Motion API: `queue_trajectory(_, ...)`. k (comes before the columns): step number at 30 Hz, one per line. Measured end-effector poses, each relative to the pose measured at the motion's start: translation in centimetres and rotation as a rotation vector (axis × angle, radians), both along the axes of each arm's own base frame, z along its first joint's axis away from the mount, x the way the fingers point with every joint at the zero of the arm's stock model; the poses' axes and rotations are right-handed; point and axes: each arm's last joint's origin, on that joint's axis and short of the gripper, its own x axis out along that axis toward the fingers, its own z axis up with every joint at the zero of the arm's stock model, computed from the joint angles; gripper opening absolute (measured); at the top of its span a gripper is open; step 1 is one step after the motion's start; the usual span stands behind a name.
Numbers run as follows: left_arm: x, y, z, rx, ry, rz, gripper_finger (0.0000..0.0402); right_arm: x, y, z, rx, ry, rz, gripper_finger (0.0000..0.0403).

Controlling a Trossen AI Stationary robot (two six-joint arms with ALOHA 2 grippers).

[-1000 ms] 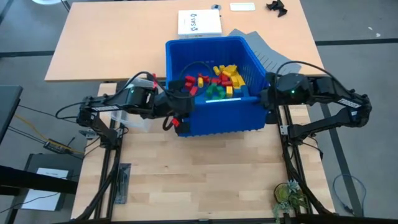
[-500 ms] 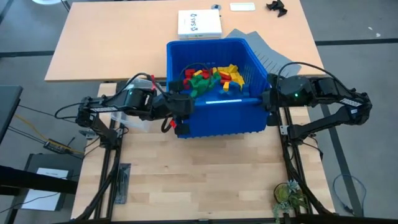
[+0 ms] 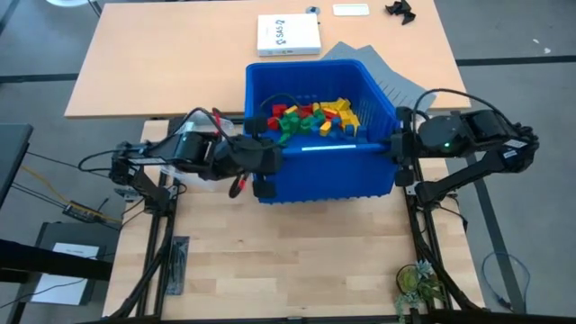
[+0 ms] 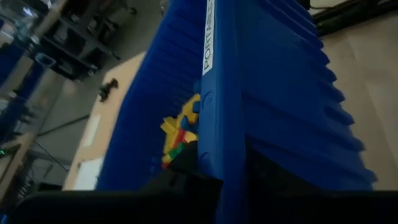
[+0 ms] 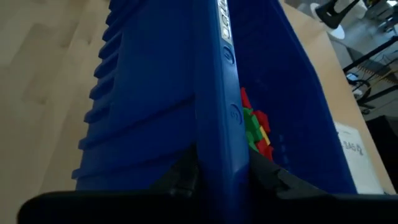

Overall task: Sort blocks
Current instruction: Adjust the blue bin

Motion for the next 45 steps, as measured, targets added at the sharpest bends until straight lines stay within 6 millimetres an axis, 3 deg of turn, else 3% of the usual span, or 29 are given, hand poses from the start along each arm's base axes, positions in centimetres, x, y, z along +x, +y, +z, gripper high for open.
queue_trajectory(17,-0.7,-1.7,1.0,-0.006,-0.04,-0.058,0.0089,0.2,2.0,2.9,0.165,0.037,0.005,0.0072)
queue_trajectory(23,-0.7,-2.3,0.5,-0.056,-0.024,-0.053,0.0089,0.9,3.0,2.3,0.211,0.085,-0.008,0.0072)
queue_trajectory(33,1.9,-4.0,-4.7,-0.119,0.172,-0.032,0.0089,3.3,5.7,-3.4,0.182,0.317,-0.053,0.0073)
queue_trajectory(45,5.6,-5.2,-14.6,-0.119,0.418,0.068,0.0094,4.8,7.5,-13.2,0.176,0.48,-0.211,0.0078)
